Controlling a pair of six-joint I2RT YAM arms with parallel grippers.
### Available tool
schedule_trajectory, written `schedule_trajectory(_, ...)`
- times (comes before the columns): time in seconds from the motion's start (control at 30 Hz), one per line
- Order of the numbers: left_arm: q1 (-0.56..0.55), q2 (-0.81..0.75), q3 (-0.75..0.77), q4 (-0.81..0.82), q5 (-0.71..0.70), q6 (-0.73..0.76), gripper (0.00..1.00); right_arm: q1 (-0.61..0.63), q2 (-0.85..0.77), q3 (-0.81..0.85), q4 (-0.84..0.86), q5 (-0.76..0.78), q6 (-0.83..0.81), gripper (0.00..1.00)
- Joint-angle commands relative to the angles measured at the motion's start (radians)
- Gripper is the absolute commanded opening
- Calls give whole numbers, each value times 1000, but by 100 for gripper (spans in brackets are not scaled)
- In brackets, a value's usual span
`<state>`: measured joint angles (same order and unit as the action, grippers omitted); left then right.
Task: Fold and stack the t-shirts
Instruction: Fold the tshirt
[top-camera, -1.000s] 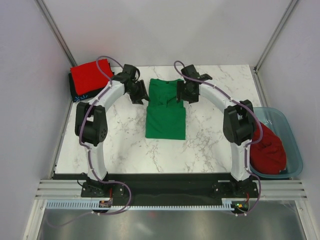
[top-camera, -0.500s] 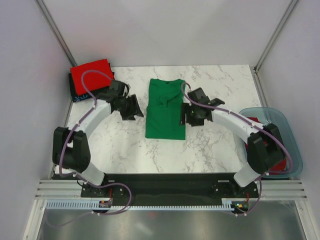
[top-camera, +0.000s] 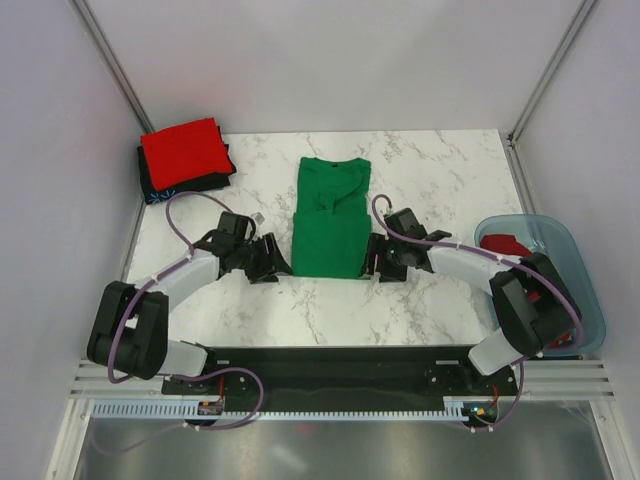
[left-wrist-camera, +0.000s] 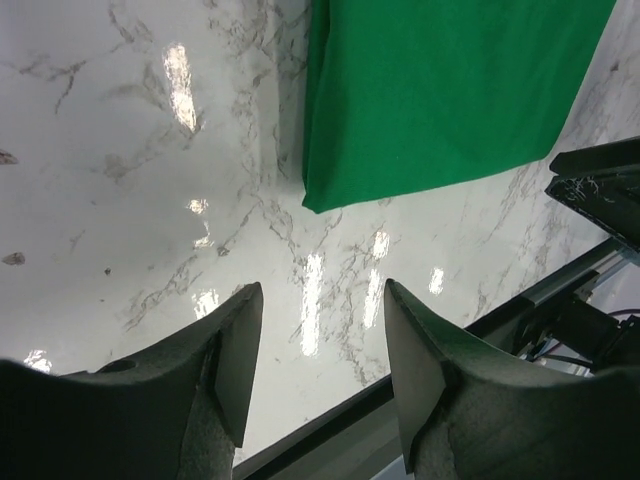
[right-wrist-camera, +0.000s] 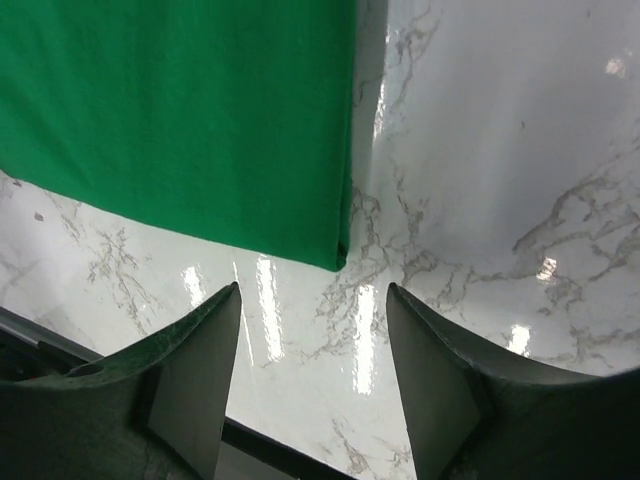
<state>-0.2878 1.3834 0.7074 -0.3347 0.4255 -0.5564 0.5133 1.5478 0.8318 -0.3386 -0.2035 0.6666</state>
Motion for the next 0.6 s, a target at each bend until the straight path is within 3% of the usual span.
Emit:
schedule_trajectory(0.0,-4,-23,-31,154,32,-54,59,-2,12,-20,122,-23,27,67)
schedule_trajectory(0.3,-33,75,-68,267,10,-89,59,-2,84,-68,188,-17,21,51)
schedule_trajectory(0.57,-53,147,-82,318,-19,-100,49,-7,101,-76,194,-14,11,43)
